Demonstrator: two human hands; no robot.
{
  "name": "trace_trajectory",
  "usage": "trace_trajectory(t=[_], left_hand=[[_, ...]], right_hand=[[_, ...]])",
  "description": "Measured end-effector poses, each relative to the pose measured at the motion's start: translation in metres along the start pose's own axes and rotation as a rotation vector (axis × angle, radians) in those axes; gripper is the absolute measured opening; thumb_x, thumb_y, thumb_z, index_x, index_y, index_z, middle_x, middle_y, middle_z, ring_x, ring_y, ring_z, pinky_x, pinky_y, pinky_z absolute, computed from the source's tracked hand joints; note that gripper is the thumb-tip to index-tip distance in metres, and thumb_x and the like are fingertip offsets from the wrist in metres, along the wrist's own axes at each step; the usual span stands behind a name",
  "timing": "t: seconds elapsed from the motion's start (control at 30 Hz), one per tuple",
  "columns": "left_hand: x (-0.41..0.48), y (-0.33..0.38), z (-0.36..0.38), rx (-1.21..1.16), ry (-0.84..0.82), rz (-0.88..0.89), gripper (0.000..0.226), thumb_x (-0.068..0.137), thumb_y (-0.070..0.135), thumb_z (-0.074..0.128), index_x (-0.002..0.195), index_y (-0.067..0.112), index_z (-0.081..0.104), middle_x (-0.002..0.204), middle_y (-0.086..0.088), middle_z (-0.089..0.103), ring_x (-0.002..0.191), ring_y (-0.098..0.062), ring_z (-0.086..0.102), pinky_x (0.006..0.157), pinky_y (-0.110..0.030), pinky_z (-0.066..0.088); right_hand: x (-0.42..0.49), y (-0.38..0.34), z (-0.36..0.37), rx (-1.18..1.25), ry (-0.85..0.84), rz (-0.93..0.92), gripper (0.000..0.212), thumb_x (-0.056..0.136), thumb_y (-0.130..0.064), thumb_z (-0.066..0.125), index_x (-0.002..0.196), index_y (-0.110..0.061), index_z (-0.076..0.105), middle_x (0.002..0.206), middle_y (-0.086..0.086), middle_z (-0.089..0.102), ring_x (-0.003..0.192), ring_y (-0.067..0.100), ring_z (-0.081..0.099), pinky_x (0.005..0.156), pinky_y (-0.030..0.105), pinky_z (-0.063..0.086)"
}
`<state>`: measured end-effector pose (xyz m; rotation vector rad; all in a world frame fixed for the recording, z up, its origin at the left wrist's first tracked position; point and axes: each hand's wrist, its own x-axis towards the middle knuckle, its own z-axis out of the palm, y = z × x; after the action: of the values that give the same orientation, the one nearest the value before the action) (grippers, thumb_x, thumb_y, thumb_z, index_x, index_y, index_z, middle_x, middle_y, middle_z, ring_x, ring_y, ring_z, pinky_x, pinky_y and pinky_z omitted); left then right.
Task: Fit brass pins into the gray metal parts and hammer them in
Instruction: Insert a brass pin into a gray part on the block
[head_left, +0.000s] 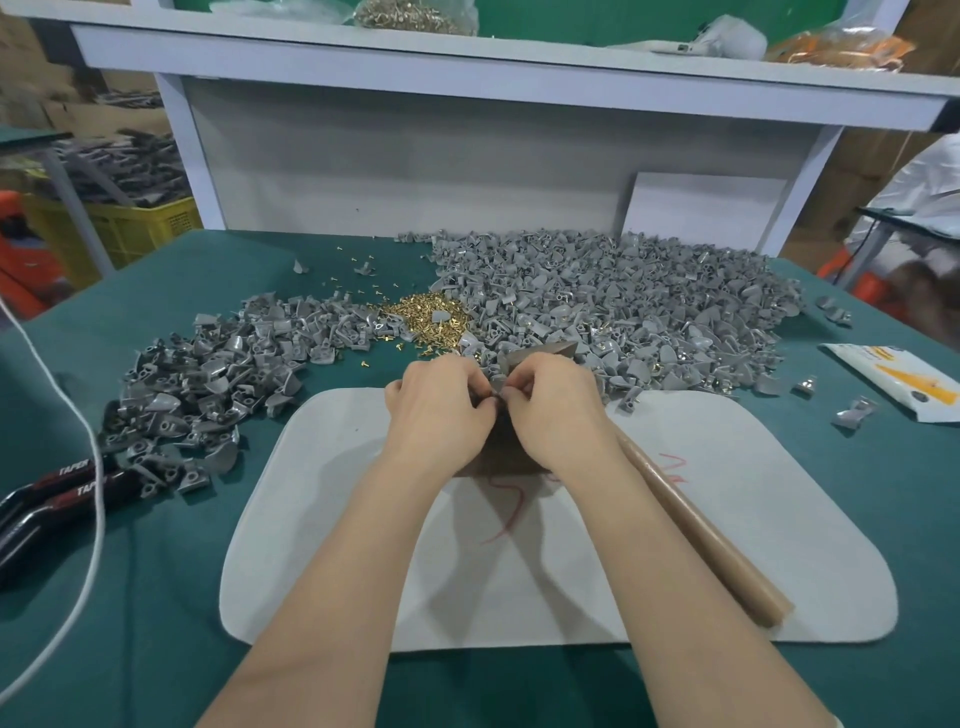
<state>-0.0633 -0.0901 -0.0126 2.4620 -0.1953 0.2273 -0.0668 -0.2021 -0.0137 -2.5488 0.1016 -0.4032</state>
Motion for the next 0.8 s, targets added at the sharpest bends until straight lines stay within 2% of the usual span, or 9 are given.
trace_trajectory(t=[0.07,0.2,0.37,0.6,0.73,0.8], left_hand=[[-0.001,0.001,0.001,0.015,0.015,0.013,0.011,0.087,0.024,0.061,0.079,0.03,0.057,0.099,0.003,0.066,0.108,-0.026,0.053,0.094,-0.037,0.039],[0.0,0.002,0.003,0.035,0.026,0.031,0.009,0.087,0.02,0.06,0.079,0.024,0.061,0.098,-0.003,0.067,0.104,-0.029,0.055,0.088,-0.035,0.04],[0.001,0.005,0.005,0.105,0.052,0.046,0.011,0.087,0.016,0.056,0.088,0.015,0.068,0.098,-0.004,0.066,0.103,-0.029,0.054,0.079,-0.03,0.028],[0.0,0.006,0.004,0.142,0.061,0.067,0.011,0.087,0.015,0.055,0.089,0.012,0.066,0.099,-0.005,0.064,0.103,-0.03,0.053,0.082,-0.032,0.028],[-0.001,0.003,0.001,0.06,0.044,0.011,0.01,0.088,0.018,0.057,0.08,0.018,0.063,0.086,0.005,0.059,0.1,-0.025,0.053,0.081,-0.03,0.024],[-0.001,0.003,0.001,0.055,0.029,-0.006,0.013,0.089,0.021,0.058,0.077,0.021,0.062,0.083,0.007,0.057,0.1,-0.024,0.054,0.083,-0.031,0.027]], right_hand=[[0.002,-0.004,-0.001,-0.047,-0.016,0.021,0.016,0.09,-0.019,0.056,0.099,-0.012,0.068,0.104,0.009,0.066,0.102,0.027,0.057,0.084,0.032,0.044],[0.0,-0.009,0.0,-0.115,-0.001,0.013,0.018,0.09,-0.014,0.053,0.102,-0.007,0.064,0.107,0.012,0.061,0.102,0.029,0.056,0.077,0.029,0.04],[-0.003,-0.011,0.002,-0.126,0.025,-0.053,0.019,0.087,-0.007,0.052,0.104,-0.006,0.06,0.114,0.011,0.054,0.106,0.028,0.051,0.075,0.027,0.028],[-0.004,-0.007,0.006,-0.086,0.021,-0.121,0.015,0.085,-0.004,0.049,0.098,-0.01,0.056,0.108,0.008,0.052,0.1,0.028,0.049,0.067,0.026,0.021],[-0.001,0.006,0.003,0.155,-0.002,-0.081,0.025,0.091,-0.004,0.048,0.104,-0.016,0.064,0.104,0.003,0.062,0.097,0.018,0.056,0.09,0.027,0.041],[0.002,0.013,-0.002,0.389,-0.022,0.012,0.031,0.093,0.002,0.04,0.114,-0.011,0.059,0.09,0.001,0.064,0.084,0.016,0.06,0.092,0.032,0.047]])
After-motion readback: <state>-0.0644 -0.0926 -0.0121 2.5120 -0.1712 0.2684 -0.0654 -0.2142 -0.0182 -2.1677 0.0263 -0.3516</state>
